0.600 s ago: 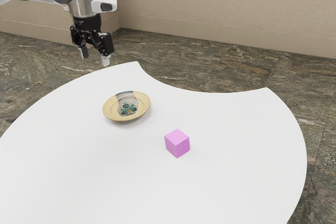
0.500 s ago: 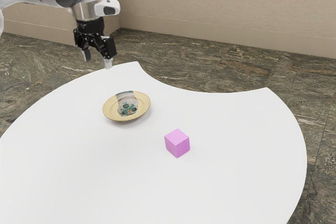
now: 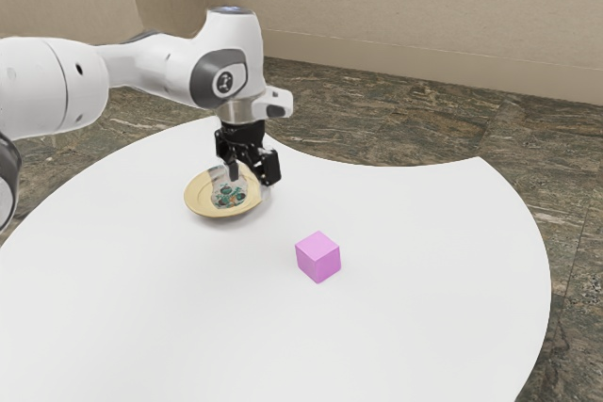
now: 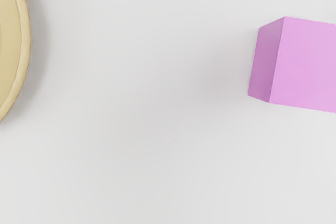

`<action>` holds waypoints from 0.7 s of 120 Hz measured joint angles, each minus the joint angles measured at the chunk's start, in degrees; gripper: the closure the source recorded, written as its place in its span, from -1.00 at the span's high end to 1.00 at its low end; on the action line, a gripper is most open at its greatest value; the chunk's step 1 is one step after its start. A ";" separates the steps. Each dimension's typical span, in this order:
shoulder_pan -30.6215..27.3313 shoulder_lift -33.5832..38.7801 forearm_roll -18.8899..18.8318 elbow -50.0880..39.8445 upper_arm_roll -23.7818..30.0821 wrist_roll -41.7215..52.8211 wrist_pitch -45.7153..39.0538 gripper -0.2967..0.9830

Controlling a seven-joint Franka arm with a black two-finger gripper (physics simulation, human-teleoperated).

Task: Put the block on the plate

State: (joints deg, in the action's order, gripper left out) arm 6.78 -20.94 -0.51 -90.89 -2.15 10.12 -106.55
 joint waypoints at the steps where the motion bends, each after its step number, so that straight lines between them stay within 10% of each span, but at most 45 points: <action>1: 0.25 0.01 0.00 -0.25 0.01 0.00 -0.33 0.54; 84: 6.31 -9.45 -1.89 -2.94 2.94 2.44 -18.41 0.54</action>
State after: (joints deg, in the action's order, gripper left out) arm 13.09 -30.39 -2.40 -93.84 0.79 12.56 -124.96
